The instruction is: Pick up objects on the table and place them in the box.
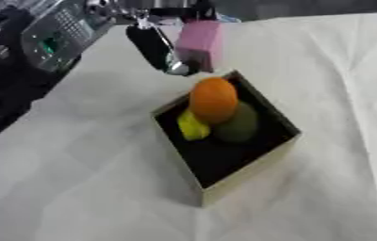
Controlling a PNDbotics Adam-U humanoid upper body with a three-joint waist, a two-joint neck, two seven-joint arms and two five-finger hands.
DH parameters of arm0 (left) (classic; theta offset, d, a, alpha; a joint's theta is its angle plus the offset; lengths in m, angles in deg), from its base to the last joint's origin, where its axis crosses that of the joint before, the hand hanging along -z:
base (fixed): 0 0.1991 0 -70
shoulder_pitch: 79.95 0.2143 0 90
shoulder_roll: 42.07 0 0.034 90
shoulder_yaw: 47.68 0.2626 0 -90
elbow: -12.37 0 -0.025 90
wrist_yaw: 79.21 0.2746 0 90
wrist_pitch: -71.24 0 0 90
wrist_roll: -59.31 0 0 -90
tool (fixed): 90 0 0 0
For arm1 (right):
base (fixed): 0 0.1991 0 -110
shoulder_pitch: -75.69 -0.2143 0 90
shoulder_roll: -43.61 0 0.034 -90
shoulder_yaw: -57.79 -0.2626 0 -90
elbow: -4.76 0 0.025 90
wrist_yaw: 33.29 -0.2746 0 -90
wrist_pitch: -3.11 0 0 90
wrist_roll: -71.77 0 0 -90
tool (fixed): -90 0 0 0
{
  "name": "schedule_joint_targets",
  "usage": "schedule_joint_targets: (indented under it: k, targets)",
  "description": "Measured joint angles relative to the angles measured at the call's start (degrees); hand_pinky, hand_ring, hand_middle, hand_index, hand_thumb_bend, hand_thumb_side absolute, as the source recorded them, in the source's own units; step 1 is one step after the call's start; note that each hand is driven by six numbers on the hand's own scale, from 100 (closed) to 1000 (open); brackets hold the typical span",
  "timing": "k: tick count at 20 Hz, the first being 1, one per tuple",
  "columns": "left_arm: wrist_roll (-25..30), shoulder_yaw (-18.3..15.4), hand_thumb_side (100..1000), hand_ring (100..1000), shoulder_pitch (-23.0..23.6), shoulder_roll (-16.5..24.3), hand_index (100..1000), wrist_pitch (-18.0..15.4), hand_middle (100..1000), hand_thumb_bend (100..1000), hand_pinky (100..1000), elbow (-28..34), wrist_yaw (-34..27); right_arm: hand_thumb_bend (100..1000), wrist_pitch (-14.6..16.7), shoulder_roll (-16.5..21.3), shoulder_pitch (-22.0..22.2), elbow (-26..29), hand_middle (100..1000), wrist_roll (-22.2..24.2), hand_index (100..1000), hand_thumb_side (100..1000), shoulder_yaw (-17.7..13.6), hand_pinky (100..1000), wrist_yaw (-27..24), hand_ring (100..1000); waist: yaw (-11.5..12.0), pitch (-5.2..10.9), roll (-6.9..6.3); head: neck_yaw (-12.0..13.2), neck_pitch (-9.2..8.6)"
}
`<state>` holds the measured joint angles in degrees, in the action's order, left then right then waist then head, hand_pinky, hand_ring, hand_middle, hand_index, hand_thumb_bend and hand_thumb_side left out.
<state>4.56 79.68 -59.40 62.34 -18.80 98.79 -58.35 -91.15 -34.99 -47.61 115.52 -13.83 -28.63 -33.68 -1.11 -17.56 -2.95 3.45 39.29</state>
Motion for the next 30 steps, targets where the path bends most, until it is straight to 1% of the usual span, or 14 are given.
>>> schedule_joint_targets:
  k: [5,10,12,14,16,17,19,20,21,24,27,30]
  targets:
    - [0.65,1.31,259,657,2.63,-2.33,730,0.19,597,325,745,1.33,0.38,100,-0.09,-0.90,-0.18,0.39,642,0.16,710,598,0.12,920,-0.01,949,0.00,0.18,0.31,-0.01,0.11]
    - [1.46,2.35,280,673,3.94,-4.47,742,-1.39,613,357,753,1.15,1.42,100,-0.21,-1.18,-0.22,0.54,641,0.28,709,600,0.28,921,-0.01,950,-0.05,0.19,0.33,-0.08,0.49]
    - [1.85,2.73,302,689,4.34,-5.13,755,-2.38,631,380,761,0.92,1.97,100,-0.23,-1.43,-0.24,0.55,641,0.28,709,602,0.29,921,-0.02,950,-0.05,0.19,0.41,-0.09,0.50]
    - [2.46,3.26,354,715,4.77,-5.74,780,-3.51,669,416,775,0.40,2.63,100,-0.24,-1.47,-0.28,0.56,641,0.28,708,601,0.30,921,-0.02,950,-0.04,0.19,0.44,-0.09,0.50]
    - [3.34,3.81,428,750,5.06,-6.29,819,-4.72,722,476,794,-0.31,3.08,100,-0.26,-1.48,-0.33,0.57,641,0.27,708,599,0.30,921,-0.02,949,-0.04,0.19,0.46,-0.09,0.51]
    - [3.86,4.01,504,778,5.18,-6.47,852,-5.27,760,541,808,-0.65,3.20,100,-0.26,-1.49,-0.39,0.60,640,0.26,708,600,0.30,921,-0.02,949,-0.04,0.19,0.47,-0.09,0.51]
    - [4.85,4.07,580,810,5.36,-6.72,888,-6.19,801,606,830,-1.17,3.43,100,-0.31,-1.52,-0.40,0.68,640,0.22,707,602,0.30,921,-0.02,949,-0.04,0.19,0.53,-0.09,0.51]
    - [5.30,4.05,630,820,5.37,-6.72,903,-6.51,815,620,839,-1.33,3.58,100,-0.34,-1.57,-0.40,0.70,640,0.18,707,600,0.30,921,-0.02,949,-0.02,0.20,0.57,-0.10,0.51]
    - [5.66,4.00,656,825,5.41,-6.72,910,-6.76,822,621,845,-1.35,3.74,100,-0.35,-1.64,-0.40,0.72,640,0.17,707,600,0.30,921,-0.02,949,0.01,0.20,0.59,-0.11,0.51]
    - [6.26,3.12,662,819,5.49,-6.63,904,-7.19,816,605,842,-1.26,4.41,100,-0.35,-1.89,-0.38,0.85,640,0.15,706,598,0.30,921,-0.02,949,0.13,0.25,0.60,-0.18,0.51]
    - [5.93,1.86,629,788,5.65,-6.10,870,-7.11,778,574,820,-0.52,4.83,100,-0.36,-1.90,-0.35,0.87,641,0.12,706,594,0.30,921,-0.02,949,0.31,0.33,0.59,-0.33,0.51]
    - [4.47,0.18,606,782,5.60,-4.86,859,-6.46,768,552,818,0.61,4.72,100,-0.40,-1.90,-0.27,0.89,641,0.03,706,588,0.29,920,-0.01,948,0.38,0.58,0.57,-0.37,0.52]
